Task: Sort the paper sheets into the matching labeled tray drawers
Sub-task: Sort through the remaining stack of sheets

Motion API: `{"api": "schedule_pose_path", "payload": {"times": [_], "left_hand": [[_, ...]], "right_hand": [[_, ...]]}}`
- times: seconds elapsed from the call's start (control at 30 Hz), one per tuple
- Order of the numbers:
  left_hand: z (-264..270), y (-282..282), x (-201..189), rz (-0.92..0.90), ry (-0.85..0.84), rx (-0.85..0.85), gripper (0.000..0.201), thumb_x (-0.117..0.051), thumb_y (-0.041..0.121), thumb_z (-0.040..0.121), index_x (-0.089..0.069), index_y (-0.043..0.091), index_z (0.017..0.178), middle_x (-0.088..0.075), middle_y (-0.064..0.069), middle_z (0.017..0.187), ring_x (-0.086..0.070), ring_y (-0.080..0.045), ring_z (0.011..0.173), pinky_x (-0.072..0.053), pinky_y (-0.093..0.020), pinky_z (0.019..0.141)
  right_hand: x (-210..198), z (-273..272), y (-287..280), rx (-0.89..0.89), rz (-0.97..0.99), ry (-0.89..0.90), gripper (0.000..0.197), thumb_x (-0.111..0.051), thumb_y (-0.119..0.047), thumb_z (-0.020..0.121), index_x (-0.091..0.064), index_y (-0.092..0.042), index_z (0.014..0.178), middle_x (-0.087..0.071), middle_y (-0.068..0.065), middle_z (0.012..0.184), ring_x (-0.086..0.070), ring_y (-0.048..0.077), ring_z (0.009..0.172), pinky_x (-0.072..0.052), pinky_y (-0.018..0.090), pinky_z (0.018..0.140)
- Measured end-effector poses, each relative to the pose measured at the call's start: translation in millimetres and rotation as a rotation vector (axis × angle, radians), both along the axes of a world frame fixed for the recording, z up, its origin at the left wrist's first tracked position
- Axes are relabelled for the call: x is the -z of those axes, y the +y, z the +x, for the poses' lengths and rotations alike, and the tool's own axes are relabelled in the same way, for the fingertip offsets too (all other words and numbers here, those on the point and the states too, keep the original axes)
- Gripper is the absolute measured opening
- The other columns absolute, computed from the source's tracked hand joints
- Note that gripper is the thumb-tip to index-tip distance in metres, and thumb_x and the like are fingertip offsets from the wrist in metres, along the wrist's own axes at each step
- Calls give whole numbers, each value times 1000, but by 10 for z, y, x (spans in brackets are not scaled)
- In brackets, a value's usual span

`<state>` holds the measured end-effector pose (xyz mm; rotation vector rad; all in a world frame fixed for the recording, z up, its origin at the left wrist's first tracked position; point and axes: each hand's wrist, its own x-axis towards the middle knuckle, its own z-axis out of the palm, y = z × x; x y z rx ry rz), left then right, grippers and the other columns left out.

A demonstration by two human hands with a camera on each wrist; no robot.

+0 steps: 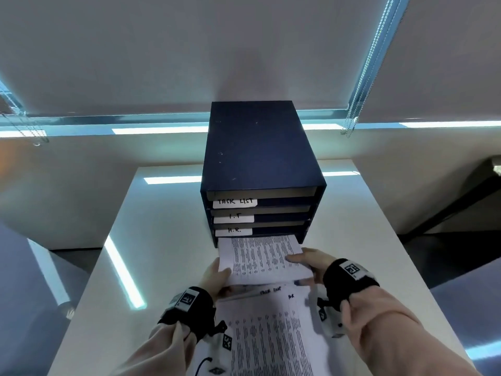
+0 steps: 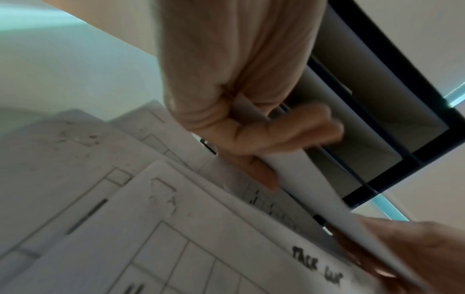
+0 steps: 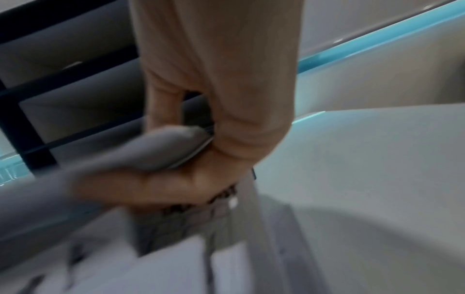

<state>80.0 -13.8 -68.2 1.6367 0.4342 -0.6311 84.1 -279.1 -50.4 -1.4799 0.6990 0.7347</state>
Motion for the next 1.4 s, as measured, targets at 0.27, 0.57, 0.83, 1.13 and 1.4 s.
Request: {"api": "schedule_pose_path", "payload": {"times": [0.27,0.57,0.83,1.13,1.4], "left_hand": [[559,-114,192,-300,87,-388,45,-40,-4,98,-31,4,141,-61,-22,82,-63,-16,48,-51,-22,45],[566,-52,-58,99,-128,-36,22,-45,0,93,-67,3,95,-65,-4,79,-63,-20,69,-48,-19,57],[-432,6,-204,636,-816,481,21,-65,41,79,-53,25,78,-50,14,69,-42,0,61,-34,-11,55],[-878,264,150,1079,-707,713,71,-63,65,71,-42,24,125,-43,4,121,-43,-18,110,-37,-31,92],[-956,225,85,1154,-702,655,58,-63,53,79,-39,23,123,-39,1,123,-40,-19,112,-36,-30,92]], "right_hand": [[201,412,113,377,180,41,19,-43,12,93,-46,-3,103,-65,19,70,-68,24,60,-57,21,60],[142,393,327,214,176,-99,23,-38,6,96,-50,18,113,-57,19,75,-68,31,76,-49,19,51],[-345,-524,68,275,129,-382,17,-49,-6,97,-64,-1,101,-70,24,91,-67,36,80,-59,48,73],[217,-1696,264,-12,-483,-215,27,-52,-8,83,-56,-22,106,-59,5,87,-54,15,71,-40,20,58],[125,-1809,373,-24,-629,-264,28,-64,-17,82,-38,-18,72,-43,-1,70,-39,16,61,-32,28,57]]}}
